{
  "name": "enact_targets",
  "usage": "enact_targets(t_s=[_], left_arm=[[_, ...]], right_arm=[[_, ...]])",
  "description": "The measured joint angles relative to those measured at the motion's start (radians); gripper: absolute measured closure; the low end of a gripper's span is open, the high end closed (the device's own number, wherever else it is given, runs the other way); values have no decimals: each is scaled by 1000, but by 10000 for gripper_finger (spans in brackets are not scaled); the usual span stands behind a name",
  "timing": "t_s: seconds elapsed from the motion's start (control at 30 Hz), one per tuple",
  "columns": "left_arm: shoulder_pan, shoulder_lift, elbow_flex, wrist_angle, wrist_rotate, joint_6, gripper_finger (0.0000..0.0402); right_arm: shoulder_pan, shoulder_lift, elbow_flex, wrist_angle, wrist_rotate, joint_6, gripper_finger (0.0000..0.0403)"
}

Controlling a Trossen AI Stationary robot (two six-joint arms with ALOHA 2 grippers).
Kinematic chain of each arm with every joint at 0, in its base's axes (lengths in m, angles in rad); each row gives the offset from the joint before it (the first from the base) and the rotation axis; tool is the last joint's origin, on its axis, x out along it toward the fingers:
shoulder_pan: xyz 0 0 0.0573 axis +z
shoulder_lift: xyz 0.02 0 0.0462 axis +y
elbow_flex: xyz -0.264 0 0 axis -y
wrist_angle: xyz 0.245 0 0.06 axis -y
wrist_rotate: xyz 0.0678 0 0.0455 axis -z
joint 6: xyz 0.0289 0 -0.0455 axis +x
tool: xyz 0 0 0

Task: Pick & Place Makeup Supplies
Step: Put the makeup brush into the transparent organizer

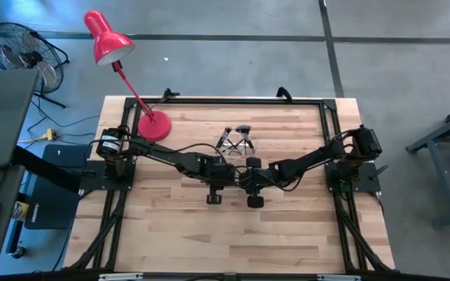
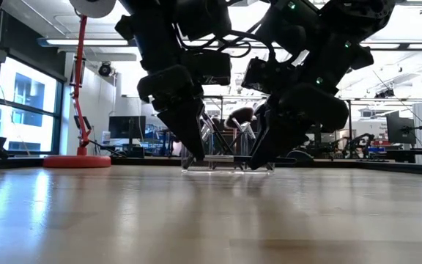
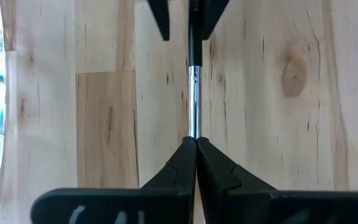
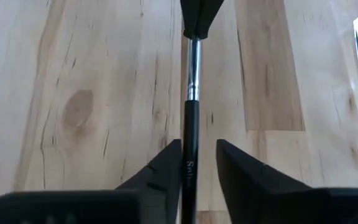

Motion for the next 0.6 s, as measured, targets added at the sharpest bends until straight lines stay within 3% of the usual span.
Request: enact_targets(t_s=[0.23, 0.47, 0.6], left_arm=[[0, -1, 1, -9, 8, 0, 401], [0, -1, 1, -3, 11, -15, 399], [0, -1, 1, 13, 3, -15, 377]], right_arm=[[0, 0, 0, -8, -30, -2, 385], [0, 0, 2, -20, -38, 9, 376], [0, 0, 2, -28, -45, 24, 385]])
